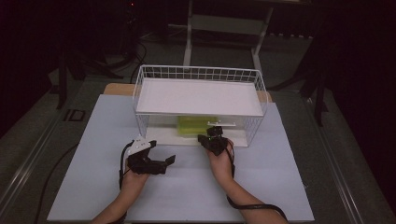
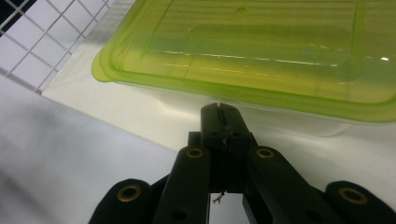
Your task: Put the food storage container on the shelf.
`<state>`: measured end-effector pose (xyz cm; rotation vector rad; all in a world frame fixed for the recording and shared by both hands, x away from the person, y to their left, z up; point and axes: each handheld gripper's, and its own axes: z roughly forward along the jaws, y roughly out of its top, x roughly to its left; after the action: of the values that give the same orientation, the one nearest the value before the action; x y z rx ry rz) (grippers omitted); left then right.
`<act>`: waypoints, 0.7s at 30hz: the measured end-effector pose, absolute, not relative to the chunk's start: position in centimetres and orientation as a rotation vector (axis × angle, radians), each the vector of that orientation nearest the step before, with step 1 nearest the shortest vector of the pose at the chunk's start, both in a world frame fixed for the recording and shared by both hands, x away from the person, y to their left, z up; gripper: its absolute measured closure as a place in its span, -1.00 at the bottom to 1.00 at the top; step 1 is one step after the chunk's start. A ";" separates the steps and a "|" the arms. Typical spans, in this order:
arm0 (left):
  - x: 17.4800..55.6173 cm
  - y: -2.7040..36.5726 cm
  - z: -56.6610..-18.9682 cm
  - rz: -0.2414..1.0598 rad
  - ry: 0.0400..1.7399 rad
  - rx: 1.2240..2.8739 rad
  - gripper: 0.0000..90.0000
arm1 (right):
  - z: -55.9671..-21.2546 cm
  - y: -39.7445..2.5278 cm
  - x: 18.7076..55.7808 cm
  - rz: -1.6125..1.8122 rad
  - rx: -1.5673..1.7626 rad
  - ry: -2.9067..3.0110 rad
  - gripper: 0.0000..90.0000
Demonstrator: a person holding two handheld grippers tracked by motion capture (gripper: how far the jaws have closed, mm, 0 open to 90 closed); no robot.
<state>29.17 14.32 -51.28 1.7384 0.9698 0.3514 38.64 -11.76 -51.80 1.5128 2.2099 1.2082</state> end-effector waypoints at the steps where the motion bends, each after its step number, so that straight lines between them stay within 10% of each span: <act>1: 29.2 14.3 -51.3 0.356 0.969 1.737 -0.97 | -51.8 -11.8 38.8 1.211 1.515 2.207 1.00; 21: 29.3 14.4 -51.5 0.369 0.958 1.744 -0.97 | -52.0 -11.1 40.7 1.231 1.534 2.176 1.00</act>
<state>29.26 14.44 -51.46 1.7440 0.9576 0.3686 40.69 -11.08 -52.05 1.5339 2.1764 1.2307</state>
